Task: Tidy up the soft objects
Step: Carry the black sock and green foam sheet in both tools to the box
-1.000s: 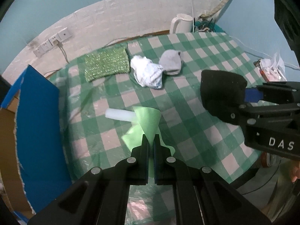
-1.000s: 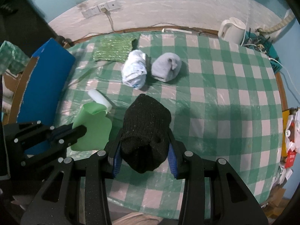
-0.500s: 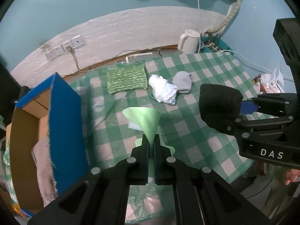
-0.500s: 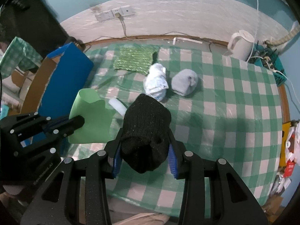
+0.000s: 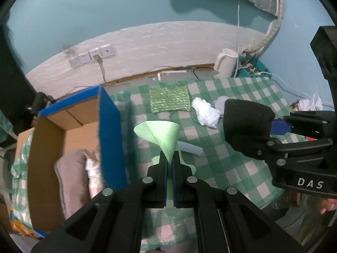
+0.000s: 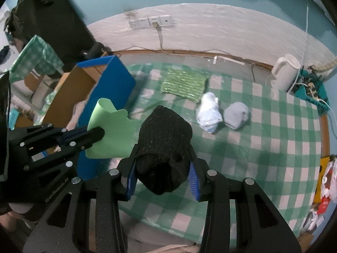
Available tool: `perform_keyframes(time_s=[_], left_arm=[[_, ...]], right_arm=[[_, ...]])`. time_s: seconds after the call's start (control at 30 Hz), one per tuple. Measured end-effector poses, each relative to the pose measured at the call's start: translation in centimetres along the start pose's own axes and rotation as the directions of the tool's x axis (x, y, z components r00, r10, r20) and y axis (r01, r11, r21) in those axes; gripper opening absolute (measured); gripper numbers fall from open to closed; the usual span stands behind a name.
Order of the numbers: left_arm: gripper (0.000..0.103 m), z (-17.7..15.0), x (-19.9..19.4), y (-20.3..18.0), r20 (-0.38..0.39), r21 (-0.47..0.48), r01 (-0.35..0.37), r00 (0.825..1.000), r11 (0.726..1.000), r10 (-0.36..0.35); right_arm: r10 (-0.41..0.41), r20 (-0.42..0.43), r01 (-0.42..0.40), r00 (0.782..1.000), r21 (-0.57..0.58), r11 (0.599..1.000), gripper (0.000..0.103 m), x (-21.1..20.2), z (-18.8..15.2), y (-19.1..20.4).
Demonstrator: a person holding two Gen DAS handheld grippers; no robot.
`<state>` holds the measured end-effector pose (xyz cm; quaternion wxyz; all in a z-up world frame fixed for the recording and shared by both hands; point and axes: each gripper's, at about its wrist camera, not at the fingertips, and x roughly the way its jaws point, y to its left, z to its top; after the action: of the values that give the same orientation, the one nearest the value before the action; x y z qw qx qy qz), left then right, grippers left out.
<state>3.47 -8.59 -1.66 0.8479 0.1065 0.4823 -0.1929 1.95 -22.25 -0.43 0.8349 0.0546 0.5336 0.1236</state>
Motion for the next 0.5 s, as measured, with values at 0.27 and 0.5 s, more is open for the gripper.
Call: perform_keyframes(time_s=[0.27,0.5], left_arm=[[0.003,0.1,-2.2,2.8,0.057,-0.044,-0.03,0.998,0.999,0.032],[0.003,-0.6,-3.2,6.4,0.075,-0.104,-0.057,0.995,0.993,0.065]], right_arm=[[0.022,0.005,-0.022,1.0,-0.031,0.999,0.04,0.4,1.6,2.7],[0.045,0.006,-0.045,0.999,-0.065,0.997,0.04,0.9,2.9,5.6]])
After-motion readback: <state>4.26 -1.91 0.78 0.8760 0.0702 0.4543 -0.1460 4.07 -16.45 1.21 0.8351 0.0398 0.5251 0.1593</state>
